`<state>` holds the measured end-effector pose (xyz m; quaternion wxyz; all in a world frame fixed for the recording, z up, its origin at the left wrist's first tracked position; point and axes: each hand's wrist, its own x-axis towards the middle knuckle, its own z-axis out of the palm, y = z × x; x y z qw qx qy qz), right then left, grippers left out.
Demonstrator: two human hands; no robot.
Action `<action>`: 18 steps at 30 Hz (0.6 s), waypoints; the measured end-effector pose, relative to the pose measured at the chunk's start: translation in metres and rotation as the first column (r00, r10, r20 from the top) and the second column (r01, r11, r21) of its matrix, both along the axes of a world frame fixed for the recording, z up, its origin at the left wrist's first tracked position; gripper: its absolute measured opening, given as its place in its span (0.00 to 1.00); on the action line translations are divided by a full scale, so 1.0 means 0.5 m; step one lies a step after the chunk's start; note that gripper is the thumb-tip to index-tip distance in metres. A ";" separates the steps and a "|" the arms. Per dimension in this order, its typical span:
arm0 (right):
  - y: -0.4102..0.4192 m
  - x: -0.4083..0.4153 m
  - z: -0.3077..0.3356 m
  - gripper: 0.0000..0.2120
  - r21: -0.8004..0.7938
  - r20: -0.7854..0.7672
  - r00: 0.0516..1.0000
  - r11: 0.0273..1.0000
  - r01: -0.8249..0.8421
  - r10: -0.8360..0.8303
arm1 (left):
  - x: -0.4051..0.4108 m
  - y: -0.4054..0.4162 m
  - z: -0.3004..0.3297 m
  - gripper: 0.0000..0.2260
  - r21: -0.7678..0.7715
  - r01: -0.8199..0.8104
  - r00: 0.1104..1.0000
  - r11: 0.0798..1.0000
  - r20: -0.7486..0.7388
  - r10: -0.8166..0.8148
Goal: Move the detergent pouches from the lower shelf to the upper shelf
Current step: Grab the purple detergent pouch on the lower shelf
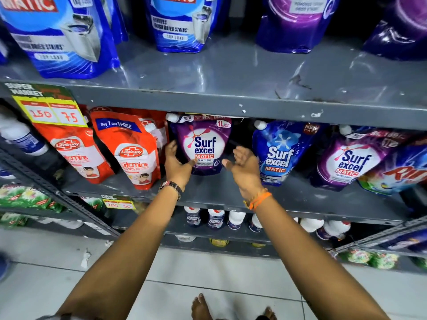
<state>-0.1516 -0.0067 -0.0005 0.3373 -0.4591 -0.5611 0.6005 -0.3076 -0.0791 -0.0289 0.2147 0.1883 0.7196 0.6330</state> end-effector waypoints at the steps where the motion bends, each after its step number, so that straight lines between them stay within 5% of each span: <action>1: -0.013 0.031 -0.005 0.30 -0.041 -0.027 0.999 0.999 -0.026 0.024 | 0.012 -0.005 -0.003 0.38 0.001 -0.029 0.999 1.000 0.017 0.029; 8: 0.021 0.286 -0.060 0.18 -0.135 -0.129 0.951 0.955 0.264 -0.281 | 0.194 0.003 -0.014 0.27 0.048 -0.174 0.974 0.984 0.157 0.165; 13: 0.141 0.457 -0.081 0.21 -0.046 -0.040 0.882 0.882 0.468 -0.470 | 0.389 0.107 -0.001 0.21 0.084 0.099 0.968 0.992 0.223 -0.116; 18: 0.237 0.586 -0.075 0.27 0.157 0.246 0.866 0.900 0.407 -0.435 | 0.531 0.231 -0.001 0.25 -0.009 0.481 0.869 0.877 0.140 -0.475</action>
